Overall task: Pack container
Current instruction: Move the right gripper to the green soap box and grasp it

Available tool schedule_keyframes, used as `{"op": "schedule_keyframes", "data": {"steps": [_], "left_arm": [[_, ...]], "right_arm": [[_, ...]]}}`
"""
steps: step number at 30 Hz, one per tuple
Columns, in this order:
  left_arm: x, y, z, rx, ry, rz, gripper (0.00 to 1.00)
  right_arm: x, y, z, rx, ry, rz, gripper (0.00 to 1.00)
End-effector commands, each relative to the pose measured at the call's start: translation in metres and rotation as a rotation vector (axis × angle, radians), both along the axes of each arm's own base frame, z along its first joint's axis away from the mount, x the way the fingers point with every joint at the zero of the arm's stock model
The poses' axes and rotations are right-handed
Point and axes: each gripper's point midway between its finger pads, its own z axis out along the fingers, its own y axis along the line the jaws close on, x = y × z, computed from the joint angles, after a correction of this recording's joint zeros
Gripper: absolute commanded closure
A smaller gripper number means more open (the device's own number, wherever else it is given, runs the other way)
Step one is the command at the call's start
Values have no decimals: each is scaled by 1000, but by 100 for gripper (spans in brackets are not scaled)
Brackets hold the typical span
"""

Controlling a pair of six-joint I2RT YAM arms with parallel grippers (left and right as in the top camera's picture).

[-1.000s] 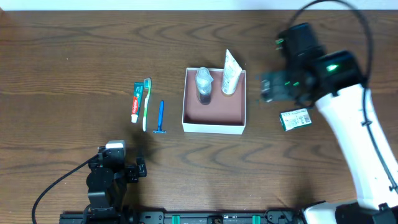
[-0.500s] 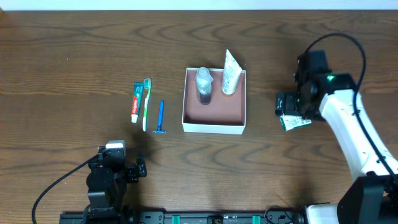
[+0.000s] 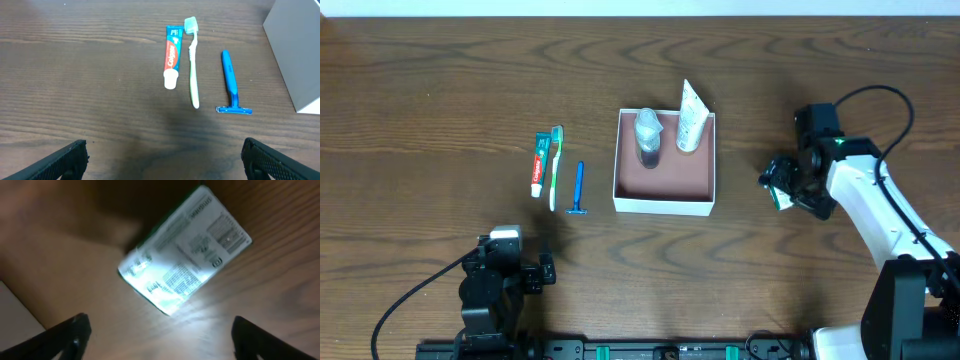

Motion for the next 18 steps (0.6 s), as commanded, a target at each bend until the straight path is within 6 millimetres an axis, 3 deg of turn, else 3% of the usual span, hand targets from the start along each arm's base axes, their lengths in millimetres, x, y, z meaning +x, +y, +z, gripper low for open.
{"op": "schedule_keyframes", "data": {"steps": [1,7,10,13,18], "left_arm": [[1,-1,0,-7,-6,1,2],[1,-1,0,-7,-6,1,2],[1,-1,0,-7,-6,1,2],[1,-1,0,-7,-6,1,2],[1,-1,0,-7,-6,1,2]], "right_arm": [[4,-4,-5,39,-15,-208,15],[10,-16,-26,53,13,-312,23],[13,-12,-47,99,52,-324,24],[16,-6,-67,154,90,-329,32],[13,-5,-79,159,120,-328,36]]}}
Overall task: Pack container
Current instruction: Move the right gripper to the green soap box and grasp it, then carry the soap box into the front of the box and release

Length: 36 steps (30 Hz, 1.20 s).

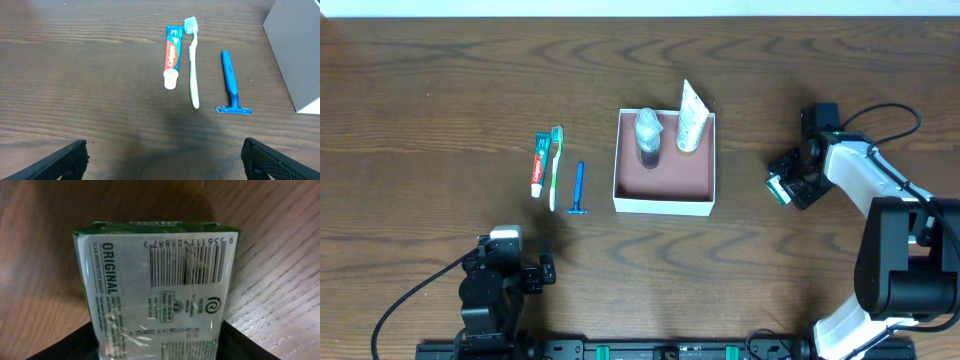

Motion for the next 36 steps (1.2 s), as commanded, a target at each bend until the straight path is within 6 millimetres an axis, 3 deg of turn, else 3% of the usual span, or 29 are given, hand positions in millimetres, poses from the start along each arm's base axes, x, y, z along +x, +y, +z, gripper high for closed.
{"op": "schedule_keyframes", "data": {"steps": [1,13,19,25,29,33,36], "left_arm": [[1,-1,0,-7,-6,1,2],[1,-1,0,-7,-6,1,2],[1,-1,0,-7,-6,1,2],[1,-1,0,-7,-6,1,2],[1,0,0,-7,-6,2,2],[1,-1,0,-7,-6,1,2],[1,-1,0,-7,-6,1,2]], "right_arm": [[-15,5,-22,44,75,-14,36],[-23,-7,-21,-45,100,162,47],[-24,-8,-3,-95,73,342,58],[-24,-8,42,-202,-7,421,61],[-21,5,78,-254,-109,518,63],[-23,34,117,-262,-232,615,64],[-25,71,142,-231,-334,769,66]]}}
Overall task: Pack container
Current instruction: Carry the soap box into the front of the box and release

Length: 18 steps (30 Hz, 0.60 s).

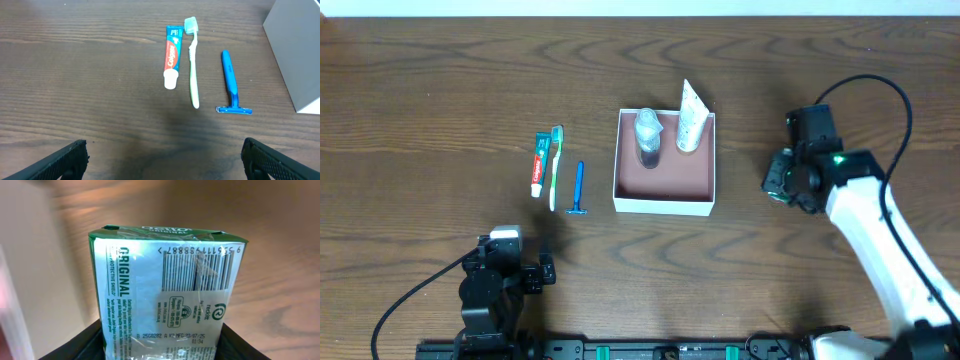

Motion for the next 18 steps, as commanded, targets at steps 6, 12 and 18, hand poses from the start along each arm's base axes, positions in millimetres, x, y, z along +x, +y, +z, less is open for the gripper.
{"op": "schedule_keyframes", "data": {"steps": [6,12,18], "left_arm": [[1,0,0,-7,-6,2,2],[1,0,0,-7,-6,2,2],[1,0,0,-7,-6,2,2]], "right_arm": [[-5,105,65,17,-202,477,66],[3,147,79,-81,-342,796,67],[6,164,71,-63,-353,919,65]]}}
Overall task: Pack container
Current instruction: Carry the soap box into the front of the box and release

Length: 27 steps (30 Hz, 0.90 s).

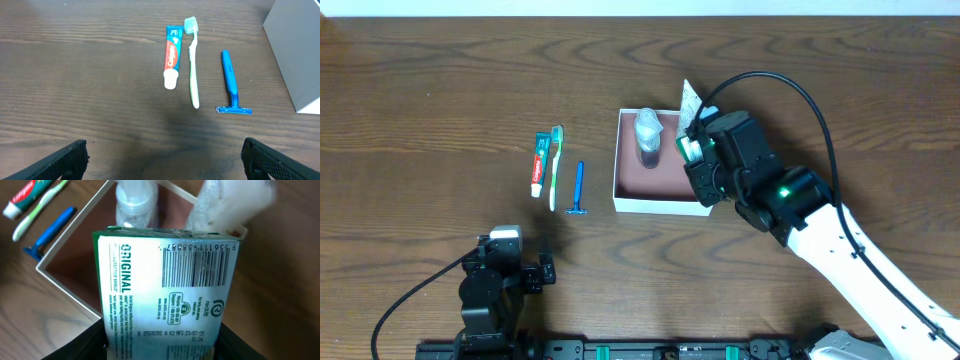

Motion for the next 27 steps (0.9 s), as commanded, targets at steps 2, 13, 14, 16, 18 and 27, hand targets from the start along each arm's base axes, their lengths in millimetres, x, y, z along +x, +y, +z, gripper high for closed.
{"op": "schedule_keyframes", "data": {"steps": [2,13,14,16,18,27], "left_arm": [[1,0,0,-7,-6,2,2],[1,0,0,-7,-6,2,2],[1,0,0,-7,-6,2,2],[1,0,0,-7,-6,2,2],[1,0,0,-7,-6,2,2],[1,0,0,-7,-6,2,2]], "right_arm": [[0,20,-5,-23,-6,179,65],[19,30,-58,-219,-24,424,37],[22,32,-62,-237,-37,456,30],[25,34,-69,-268,-52,509,40],[26,35,-74,-290,-59,545,44],[28,34,-45,-182,-71,391,46]]}}
